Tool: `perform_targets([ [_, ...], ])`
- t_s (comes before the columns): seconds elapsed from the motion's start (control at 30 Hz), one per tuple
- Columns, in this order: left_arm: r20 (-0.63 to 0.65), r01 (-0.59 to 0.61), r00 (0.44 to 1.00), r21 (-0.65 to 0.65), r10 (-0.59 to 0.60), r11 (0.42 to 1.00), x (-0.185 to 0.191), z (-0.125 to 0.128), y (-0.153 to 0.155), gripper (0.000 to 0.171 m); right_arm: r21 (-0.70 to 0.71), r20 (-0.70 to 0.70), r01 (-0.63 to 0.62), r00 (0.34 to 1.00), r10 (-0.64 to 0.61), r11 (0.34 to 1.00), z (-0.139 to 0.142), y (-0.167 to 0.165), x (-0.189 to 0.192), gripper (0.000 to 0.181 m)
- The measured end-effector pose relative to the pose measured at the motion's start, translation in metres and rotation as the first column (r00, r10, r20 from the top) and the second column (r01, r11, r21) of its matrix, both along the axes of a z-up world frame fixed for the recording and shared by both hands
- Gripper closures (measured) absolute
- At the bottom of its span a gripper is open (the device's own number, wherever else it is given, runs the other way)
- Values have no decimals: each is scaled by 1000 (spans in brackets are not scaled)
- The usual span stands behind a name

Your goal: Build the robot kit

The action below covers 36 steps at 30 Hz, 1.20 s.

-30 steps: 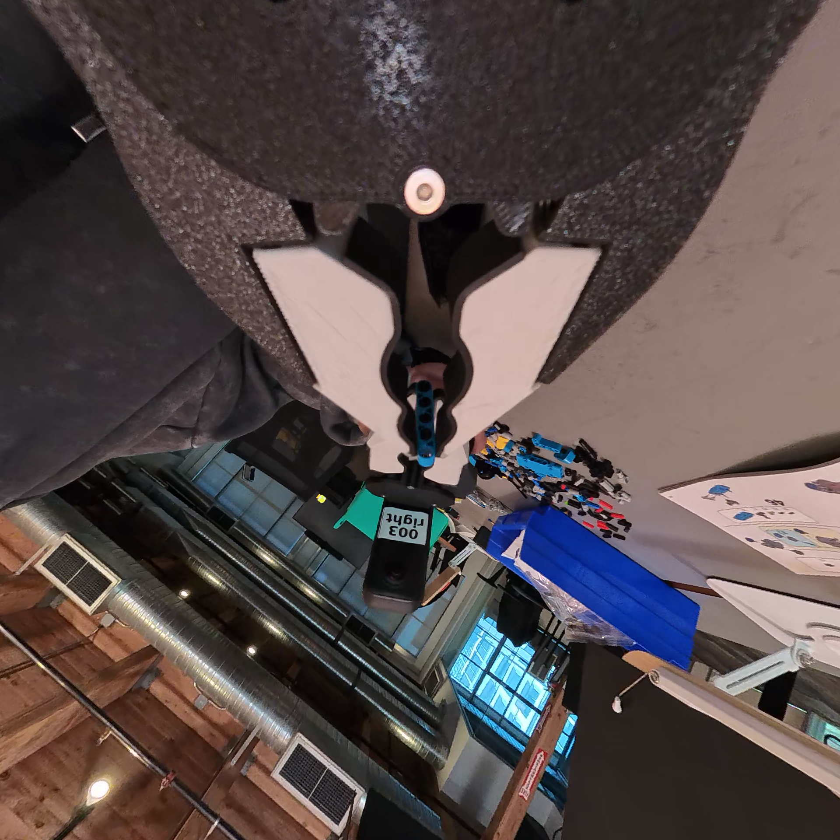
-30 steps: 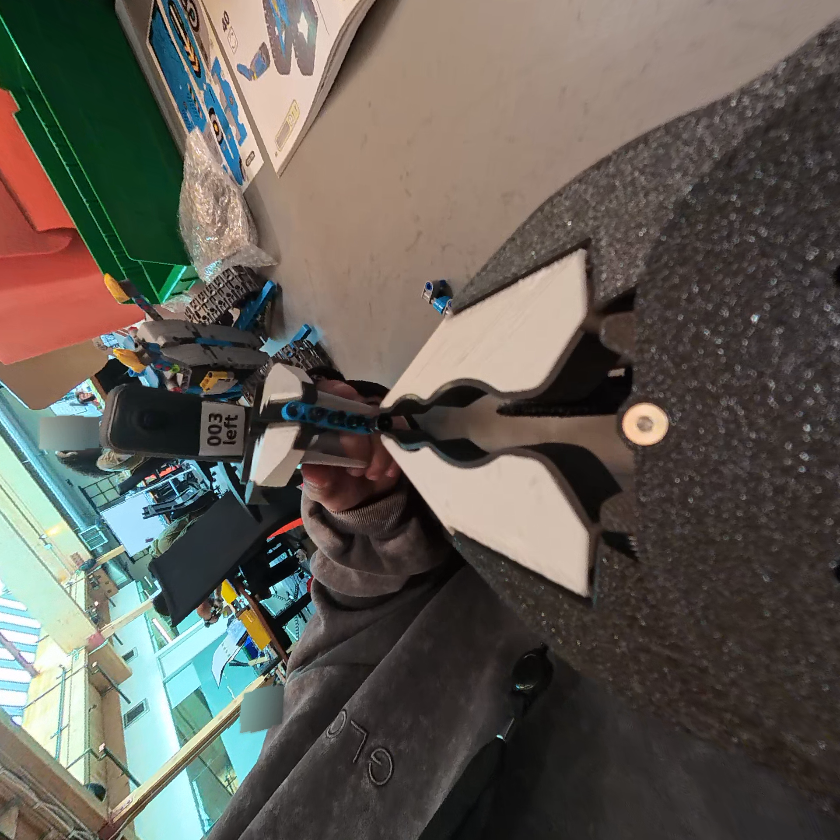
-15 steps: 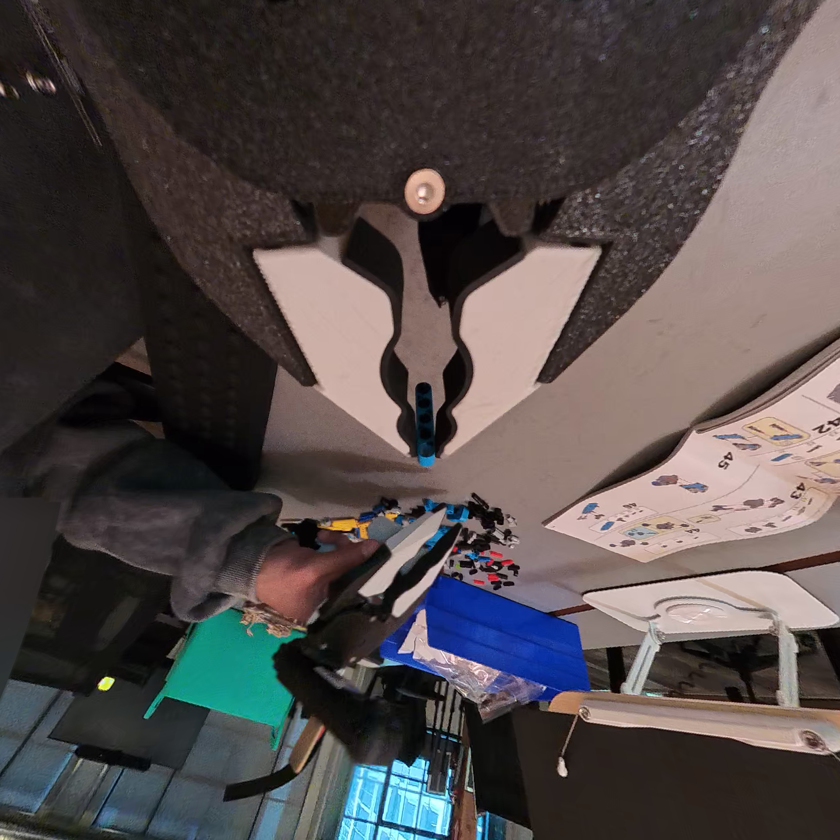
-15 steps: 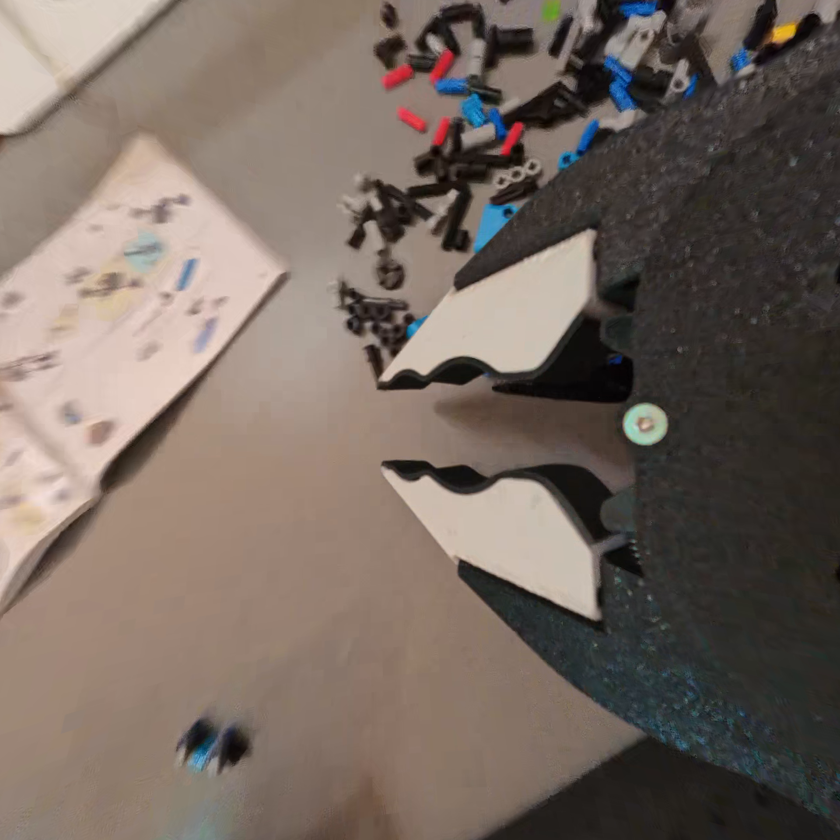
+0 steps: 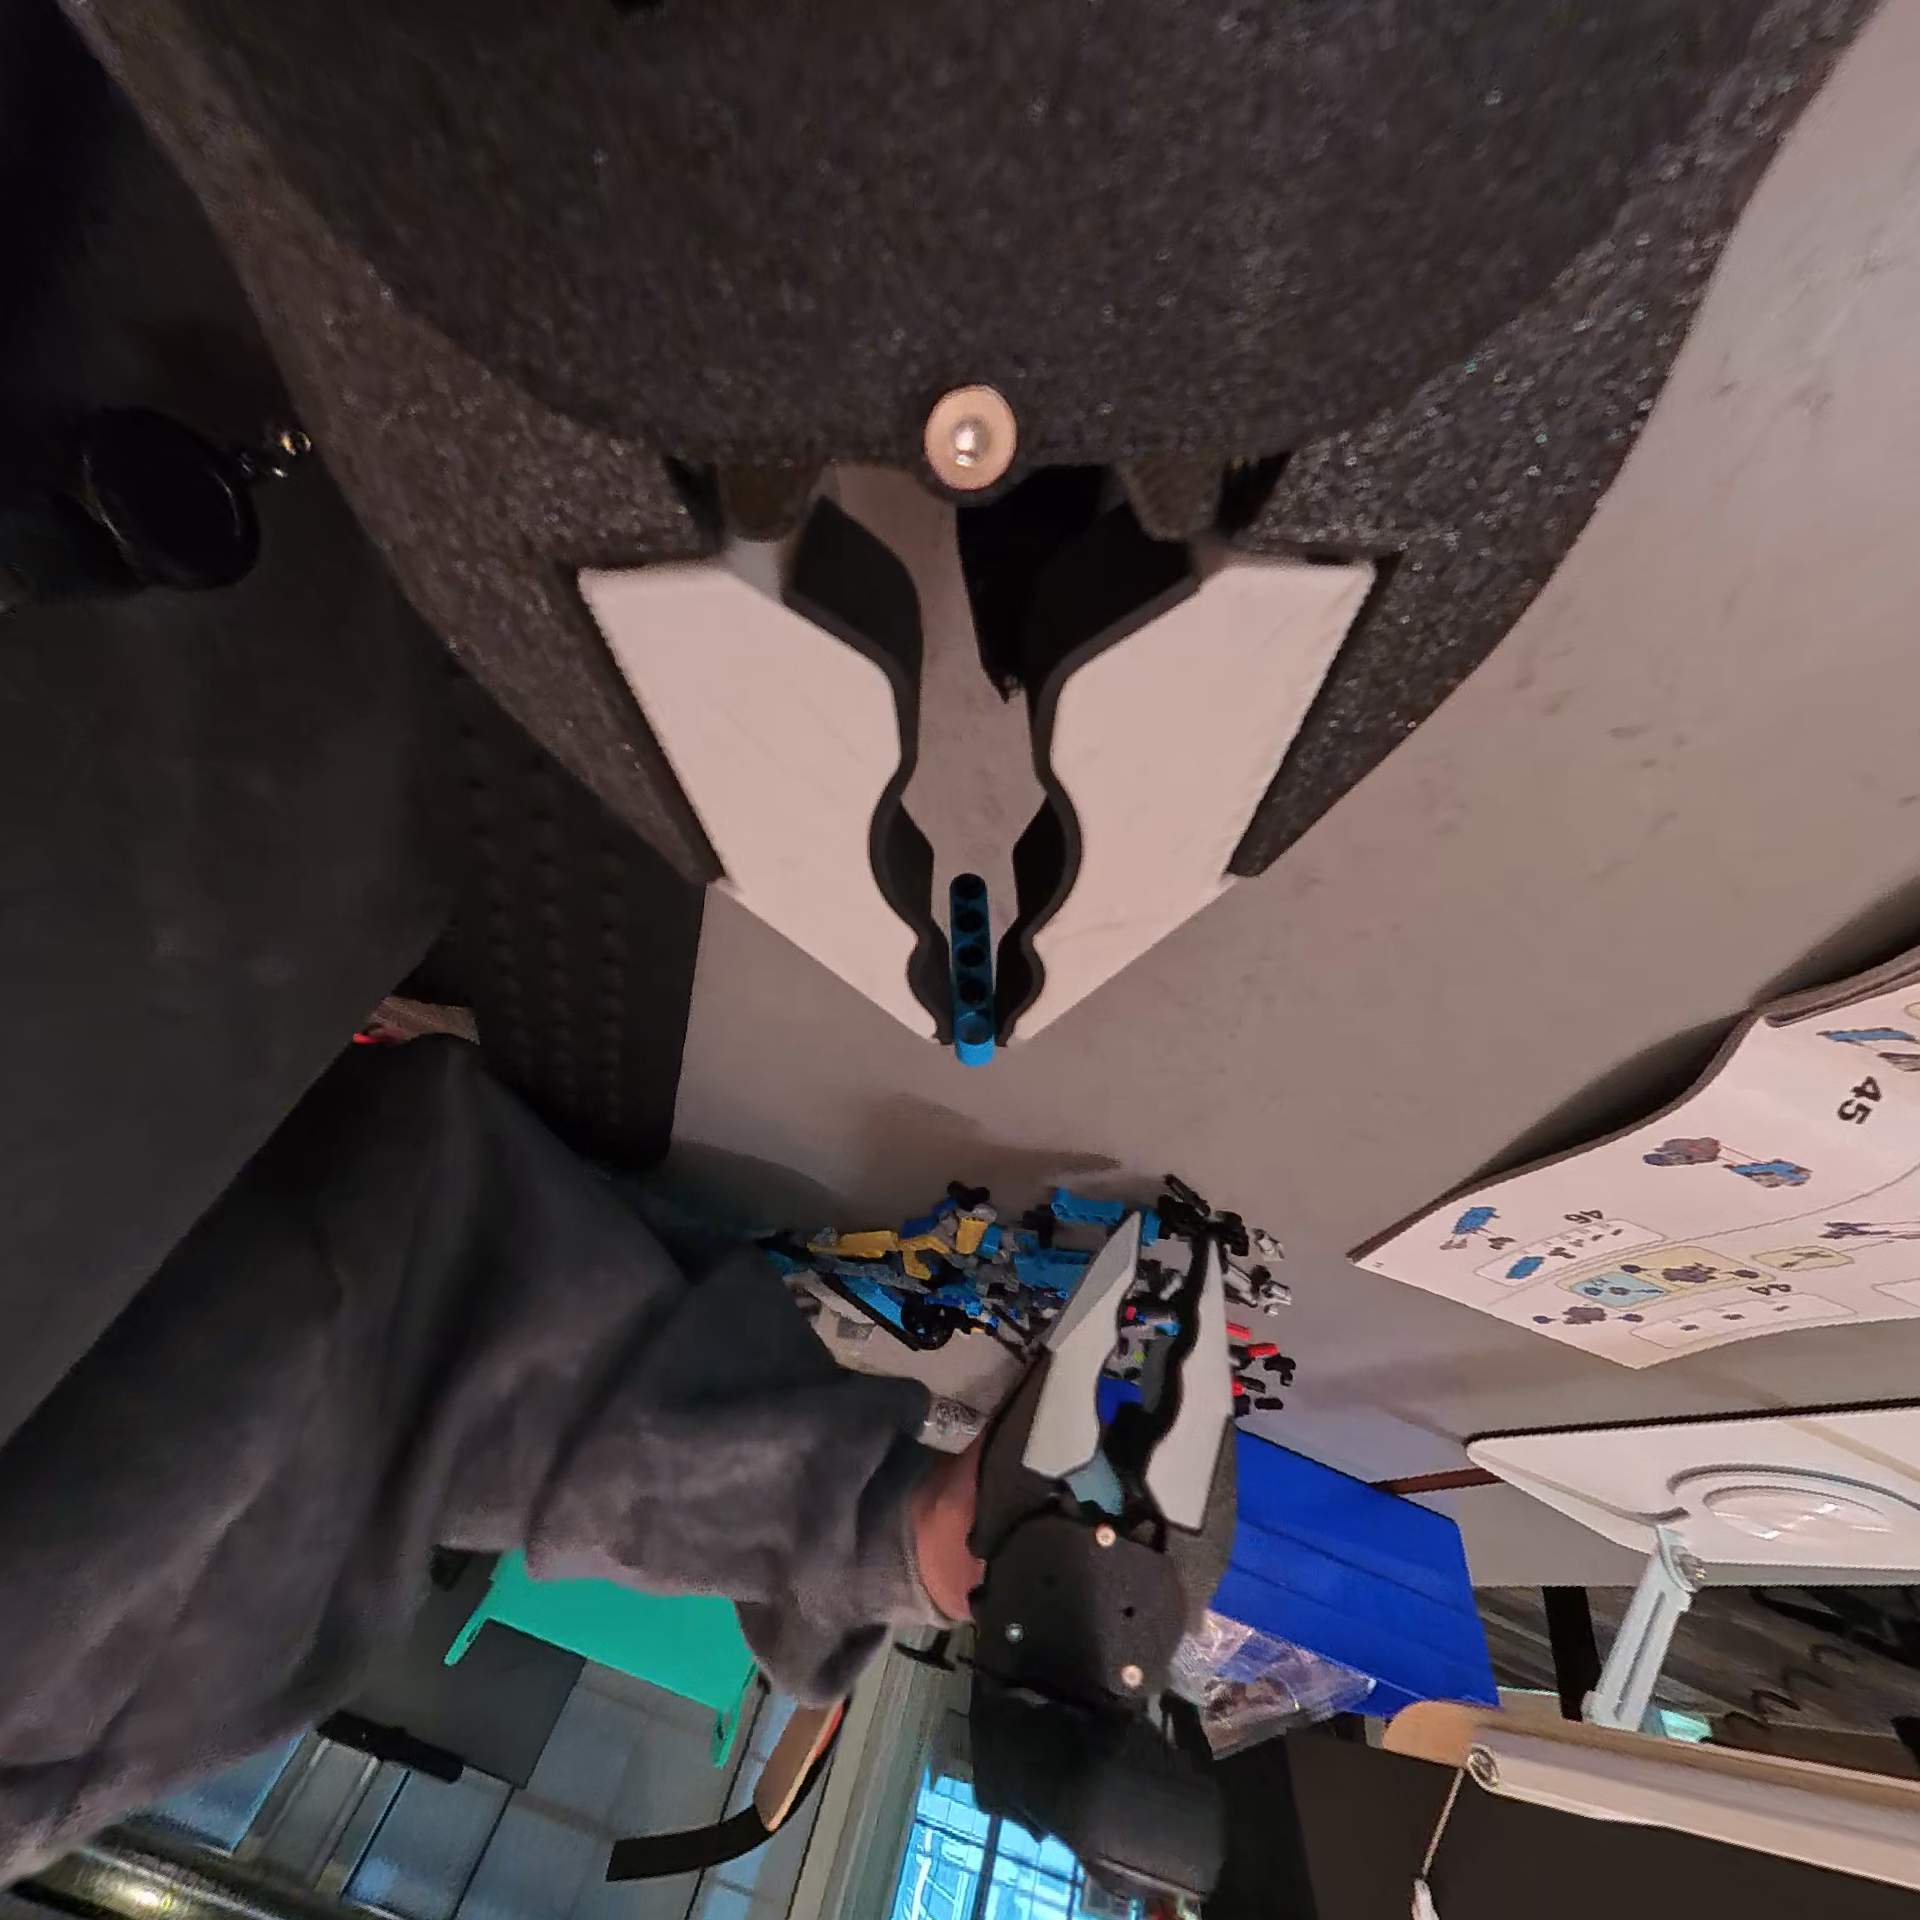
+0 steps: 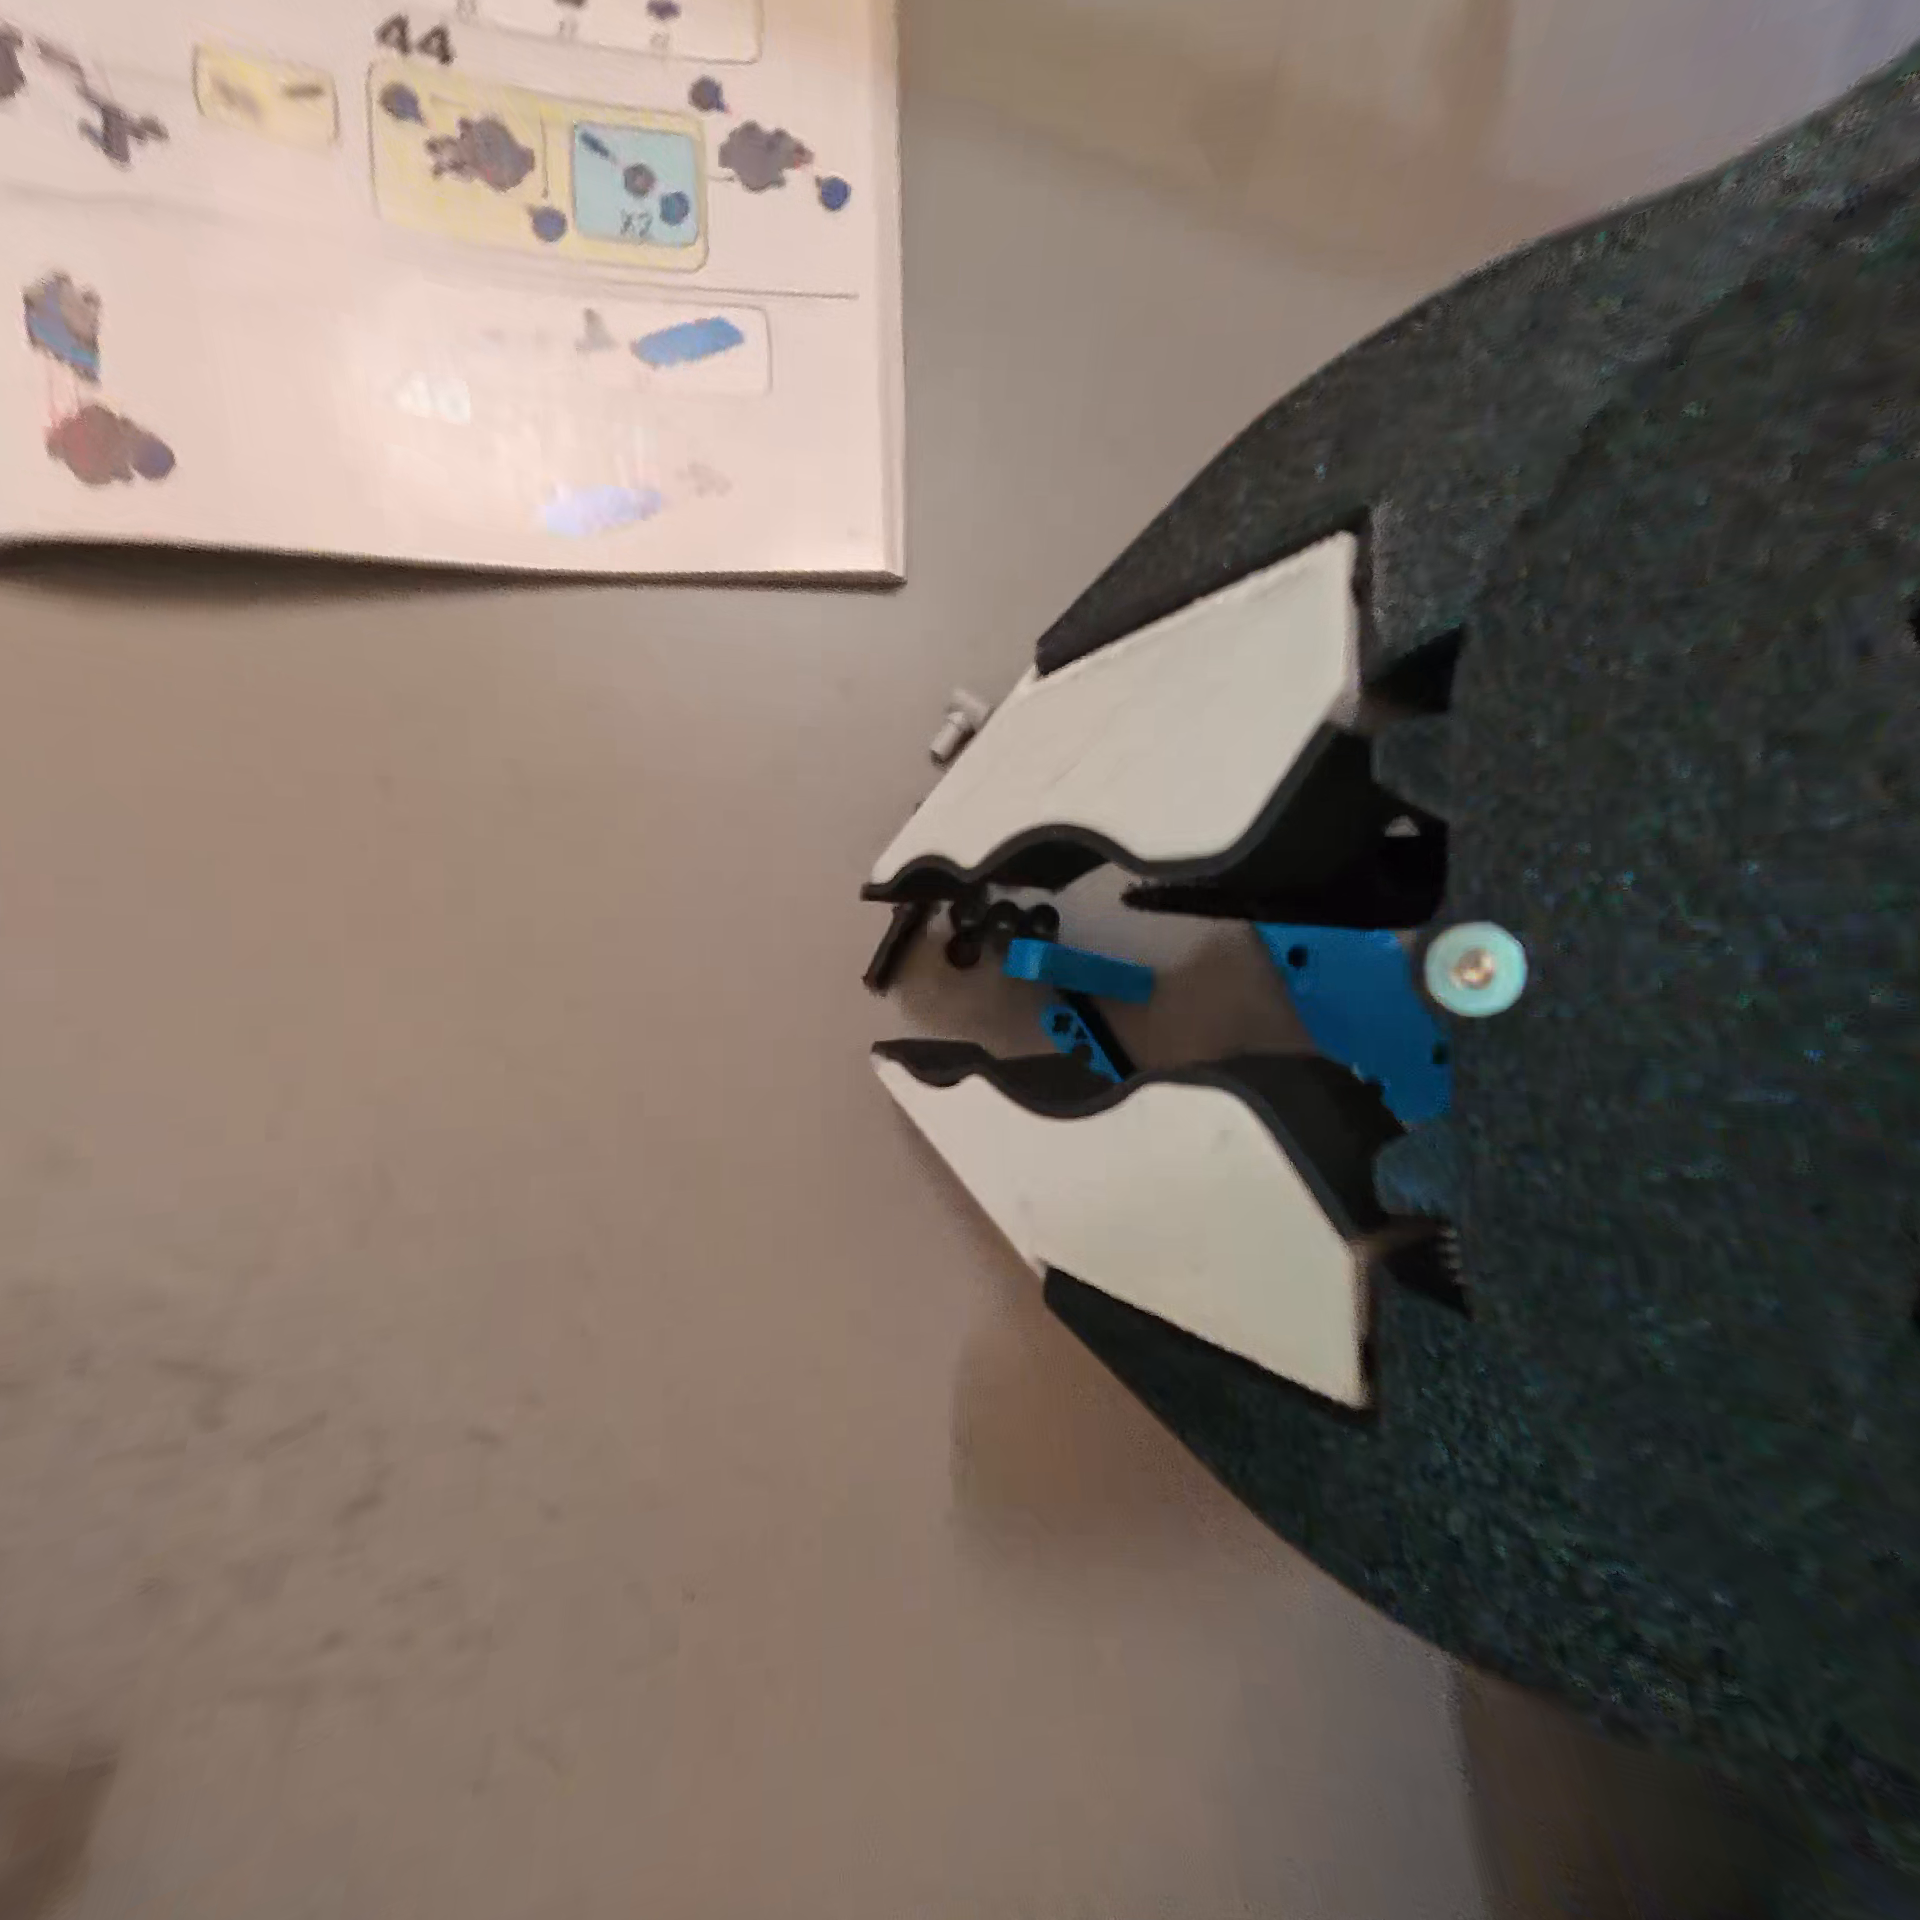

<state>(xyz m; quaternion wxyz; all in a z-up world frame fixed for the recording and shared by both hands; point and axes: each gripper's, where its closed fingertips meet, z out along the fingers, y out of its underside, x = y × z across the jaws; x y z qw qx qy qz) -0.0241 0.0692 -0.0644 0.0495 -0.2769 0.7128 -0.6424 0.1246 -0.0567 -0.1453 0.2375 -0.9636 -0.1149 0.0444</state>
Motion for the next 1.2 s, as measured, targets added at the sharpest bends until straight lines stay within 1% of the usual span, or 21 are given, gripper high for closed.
perform_targets([
  [0.1,-4,6,1000,1,-6,1000,0,-1,-1,165,-29,-2,-64,998,64,997,-4,4,4,161],
  [0.17,-14,10,1000,-3,-11,1000,0,-2,-1,165,-50,-9,-75,997,75,996,-7,2,7,162],
  [0.33,-24,16,1000,-7,-16,1000,1,-3,-1,165,-88,10,-74,997,75,993,-18,-7,10,163],
  [0.5,-23,20,1000,10,-20,1000,1,-6,-4,165,-83,18,-75,997,77,994,-18,-6,6,174],
  [0.57,-22,11,1000,15,-11,1000,2,-6,-3,165,-69,23,-65,998,66,996,-18,-5,6,175],
  [0.63,-24,-8,1000,17,8,1000,6,-7,-1,165,-35,-6,-39,999,39,999,-16,0,1,175],
  [0.7,-37,-29,999,23,29,999,10,-9,1,165,36,-48,-15,999,17,999,-5,14,-12,175],
  [0.77,-59,-46,997,34,48,998,14,-14,3,165,86,-61,17,998,-11,996,7,32,-30,175],
  [0.83,-83,-47,995,48,50,998,15,-18,3,165,131,-32,26,999,-22,991,17,55,-54,175],
  [0.9,-69,-69,995,86,75,994,17,-22,5,165,179,-17,21,1000,-18,984,24,78,-82,175],
  [0.93,-55,-80,995,112,87,990,18,-24,6,165,161,6,17,1000,-18,987,20,83,-92,175],
  [1.0,-31,-78,996,141,83,987,15,-26,4,165,54,61,-3,998,0,999,-3,79,-107,175],
  [1.03,-20,-78,996,159,82,984,15,-27,3,165,19,53,-15,999,14,1000,-10,76,-115,175],
  [1.1,-8,-81,996,196,84,977,13,-31,2,165,11,16,-3,1000,3,1000,-14,76,-127,175],
  [1.2,0,-71,997,204,73,976,11,-31,0,165,15,28,14,1000,-14,1000,-18,73,-130,174],
])
